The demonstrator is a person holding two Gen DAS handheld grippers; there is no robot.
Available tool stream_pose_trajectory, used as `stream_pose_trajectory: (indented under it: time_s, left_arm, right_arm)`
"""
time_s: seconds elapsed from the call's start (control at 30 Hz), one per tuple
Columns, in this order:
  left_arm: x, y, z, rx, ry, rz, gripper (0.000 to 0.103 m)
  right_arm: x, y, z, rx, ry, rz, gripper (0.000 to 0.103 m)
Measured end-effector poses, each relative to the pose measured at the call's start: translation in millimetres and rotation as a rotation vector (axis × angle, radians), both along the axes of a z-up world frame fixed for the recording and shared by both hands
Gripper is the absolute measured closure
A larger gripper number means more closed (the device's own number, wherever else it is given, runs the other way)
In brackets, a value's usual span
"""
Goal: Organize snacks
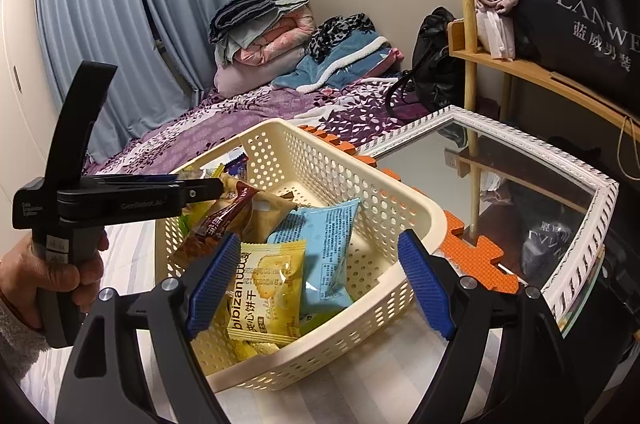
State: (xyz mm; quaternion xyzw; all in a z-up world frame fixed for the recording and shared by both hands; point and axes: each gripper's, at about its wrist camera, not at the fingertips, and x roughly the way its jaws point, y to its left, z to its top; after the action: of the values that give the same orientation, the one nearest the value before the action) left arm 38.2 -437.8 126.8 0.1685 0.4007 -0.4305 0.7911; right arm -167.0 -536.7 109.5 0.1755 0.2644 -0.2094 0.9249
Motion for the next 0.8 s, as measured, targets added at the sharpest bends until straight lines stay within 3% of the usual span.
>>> stream_pose_trajectory:
  time_s: [0.2, 0.47, 0.6, 0.8]
  left_arm:
    - [0.9, -0.3, -0.3, -0.001, -0.004, -0.002, 0.044]
    - [-5.1, 3.1, 13.5, -0.026, -0.069, 0.003, 0.012]
    - [-10.1, 7.8, 20.9, -0.022, -0.104, 0.01, 0.006]
    - [-18.6, 17.3, 33.5, -0.02, -0.167, 0.025, 0.004]
  right_arm:
    - [1.7, 3.7, 2.4, -0.009, 0.003, 0.002, 0.023]
    - [2.7, 9.5, 7.2, -0.019, 0.008, 0.016, 0.023]
    - [2.5, 14.3, 10.9, -0.027, 0.004, 0.024, 0.015]
    - [1.9, 22.7, 17.4, -0.046, 0.005, 0.037, 0.015]
